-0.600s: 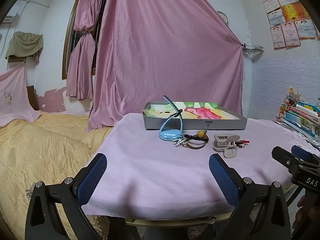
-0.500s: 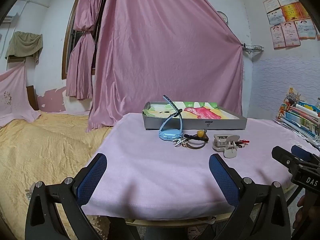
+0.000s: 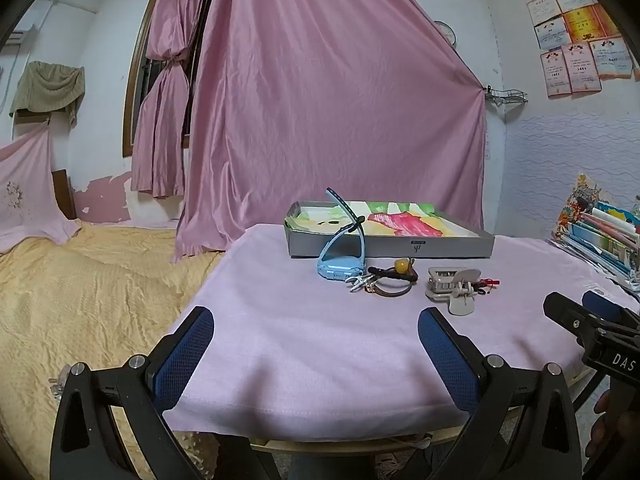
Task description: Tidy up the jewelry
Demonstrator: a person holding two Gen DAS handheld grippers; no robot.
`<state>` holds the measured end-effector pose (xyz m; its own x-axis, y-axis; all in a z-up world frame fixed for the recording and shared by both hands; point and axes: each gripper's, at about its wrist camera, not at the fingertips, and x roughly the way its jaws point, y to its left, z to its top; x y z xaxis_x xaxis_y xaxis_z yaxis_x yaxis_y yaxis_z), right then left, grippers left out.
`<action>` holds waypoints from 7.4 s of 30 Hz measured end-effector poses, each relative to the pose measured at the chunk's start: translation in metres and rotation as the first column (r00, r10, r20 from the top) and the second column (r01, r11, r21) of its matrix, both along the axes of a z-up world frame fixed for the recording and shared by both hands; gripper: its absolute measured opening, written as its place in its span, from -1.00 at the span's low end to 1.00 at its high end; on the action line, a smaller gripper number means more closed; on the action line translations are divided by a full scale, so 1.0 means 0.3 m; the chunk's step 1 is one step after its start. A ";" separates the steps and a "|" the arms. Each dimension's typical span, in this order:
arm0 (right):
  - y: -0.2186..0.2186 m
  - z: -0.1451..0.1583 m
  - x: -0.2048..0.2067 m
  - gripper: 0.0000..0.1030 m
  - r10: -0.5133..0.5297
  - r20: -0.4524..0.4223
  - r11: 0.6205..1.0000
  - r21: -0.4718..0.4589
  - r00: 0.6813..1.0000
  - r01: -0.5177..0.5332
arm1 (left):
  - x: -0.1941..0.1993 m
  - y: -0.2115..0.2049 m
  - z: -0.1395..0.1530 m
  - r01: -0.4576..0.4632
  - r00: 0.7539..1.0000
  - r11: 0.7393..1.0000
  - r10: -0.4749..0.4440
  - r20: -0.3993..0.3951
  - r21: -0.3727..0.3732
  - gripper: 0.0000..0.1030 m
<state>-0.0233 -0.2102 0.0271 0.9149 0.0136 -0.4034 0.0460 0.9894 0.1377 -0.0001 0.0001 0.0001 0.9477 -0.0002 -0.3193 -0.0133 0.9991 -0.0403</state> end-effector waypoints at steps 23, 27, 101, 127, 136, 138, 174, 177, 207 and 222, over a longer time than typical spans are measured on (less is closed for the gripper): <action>0.005 -0.001 0.000 0.98 -0.003 -0.007 1.000 -0.002 1.000 0.003 | -0.001 0.000 0.001 0.001 1.000 1.000 -0.001 -0.003 -0.002 0.99; 0.004 0.000 0.000 0.98 -0.003 -0.008 1.000 -0.002 1.000 0.003 | -0.001 0.000 0.001 0.001 1.000 1.000 -0.001 -0.004 -0.002 0.99; -0.004 0.072 0.062 0.98 0.029 0.034 0.999 -0.042 0.999 -0.027 | 0.100 0.020 0.035 0.045 0.999 0.998 -0.046 -0.029 -0.034 0.99; 0.110 0.013 0.403 0.69 0.182 -0.266 0.983 0.022 0.947 -0.183 | 0.475 0.095 0.065 0.113 0.959 0.977 -0.155 -0.239 -0.181 0.99; 0.134 -0.028 0.467 0.29 0.225 -0.345 0.974 0.056 0.911 -0.219 | 0.579 0.044 0.049 0.163 0.934 0.966 -0.216 -0.284 -0.200 0.66; 0.133 -0.029 0.476 0.28 0.228 -0.352 0.973 0.058 0.908 -0.223 | 0.597 0.033 0.045 0.173 0.929 0.964 -0.228 -0.290 -0.202 0.59; 0.105 0.005 0.491 0.06 0.343 -0.262 0.936 0.179 0.902 -0.304 | 0.600 0.035 0.117 0.198 0.939 0.961 -0.242 -0.243 -0.192 -0.78; 0.111 0.027 0.489 0.06 0.359 -0.242 0.930 0.175 0.902 -0.323 | 0.588 0.040 0.143 0.202 0.944 0.961 -0.243 -0.224 -0.190 -0.79; 0.156 0.008 0.961 0.06 0.325 -0.323 0.946 0.112 0.889 -0.305 | 0.920 0.091 0.085 0.124 0.945 0.951 -0.201 -0.258 -0.285 -0.78; 0.151 -0.008 0.967 0.21 0.322 -0.347 0.947 0.121 0.881 -0.298 | 0.900 0.050 0.069 0.151 0.935 0.962 -0.214 -0.282 -0.229 -0.40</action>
